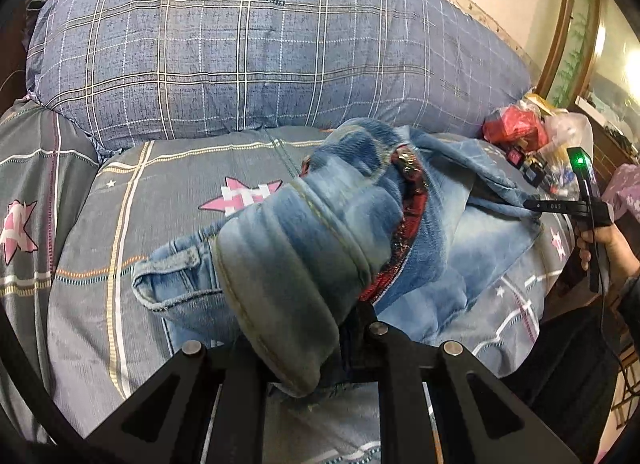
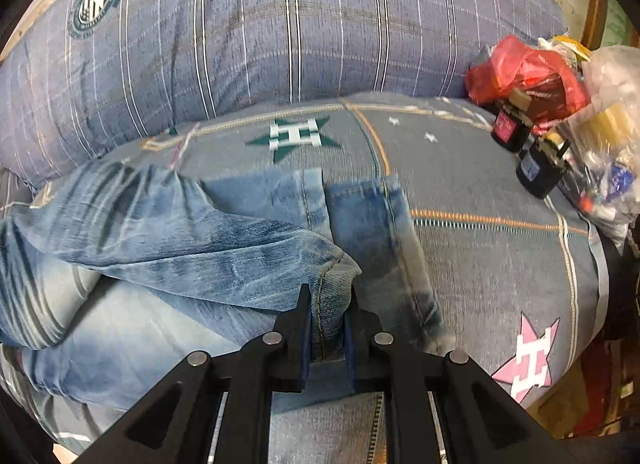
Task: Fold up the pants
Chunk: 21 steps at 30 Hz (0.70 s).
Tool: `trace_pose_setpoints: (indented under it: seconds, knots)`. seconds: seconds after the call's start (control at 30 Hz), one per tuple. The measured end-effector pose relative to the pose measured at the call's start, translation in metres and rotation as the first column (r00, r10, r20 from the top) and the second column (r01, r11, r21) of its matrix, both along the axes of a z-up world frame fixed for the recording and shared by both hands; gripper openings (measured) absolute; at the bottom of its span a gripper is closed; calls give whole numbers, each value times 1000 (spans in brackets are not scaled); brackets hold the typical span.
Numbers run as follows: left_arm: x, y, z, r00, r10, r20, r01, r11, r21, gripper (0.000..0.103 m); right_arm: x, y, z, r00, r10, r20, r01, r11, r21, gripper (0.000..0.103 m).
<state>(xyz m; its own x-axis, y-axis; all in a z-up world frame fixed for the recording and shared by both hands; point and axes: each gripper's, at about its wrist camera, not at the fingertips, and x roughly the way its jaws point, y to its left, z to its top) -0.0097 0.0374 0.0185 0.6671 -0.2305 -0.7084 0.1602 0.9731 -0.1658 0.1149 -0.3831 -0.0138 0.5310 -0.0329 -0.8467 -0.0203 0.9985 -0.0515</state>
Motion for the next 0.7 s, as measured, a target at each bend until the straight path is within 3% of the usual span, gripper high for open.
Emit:
trace_pose_setpoints:
  seconds: [0.23, 0.33, 0.37, 0.4, 0.43, 0.57, 0.7]
  knots:
    - [-15, -13, 0, 999, -47, 21, 45, 994, 98, 18, -3, -2, -20, 999, -7, -45, 7, 1000, 0, 16]
    - [-20, -12, 4, 997, -69, 31, 65, 992, 104, 31, -3, 1, -18, 998, -4, -63, 3, 1000, -20, 27]
    - [-20, -11, 5, 997, -71, 33, 68, 993, 101, 34, -4, 1, -16, 998, -4, -65, 1, 999, -33, 43]
    - [-20, -9, 6, 997, -71, 35, 67, 993, 99, 36, -4, 1, -15, 998, -6, -65, 3, 999, -44, 71]
    - [-20, -8, 7, 997, -69, 37, 65, 993, 98, 36, -5, 1, -12, 998, -9, -67, 5, 998, -56, 81]
    - [-16, -6, 5, 997, -71, 37, 67, 994, 86, 36, -12, 5, 9, 999, -4, -51, 0, 997, -71, 83]
    - [-14, -12, 5, 995, -89, 49, 83, 990, 118, 28, -19, 42, 39, 987, 158, 2, -158, 987, -26, 83]
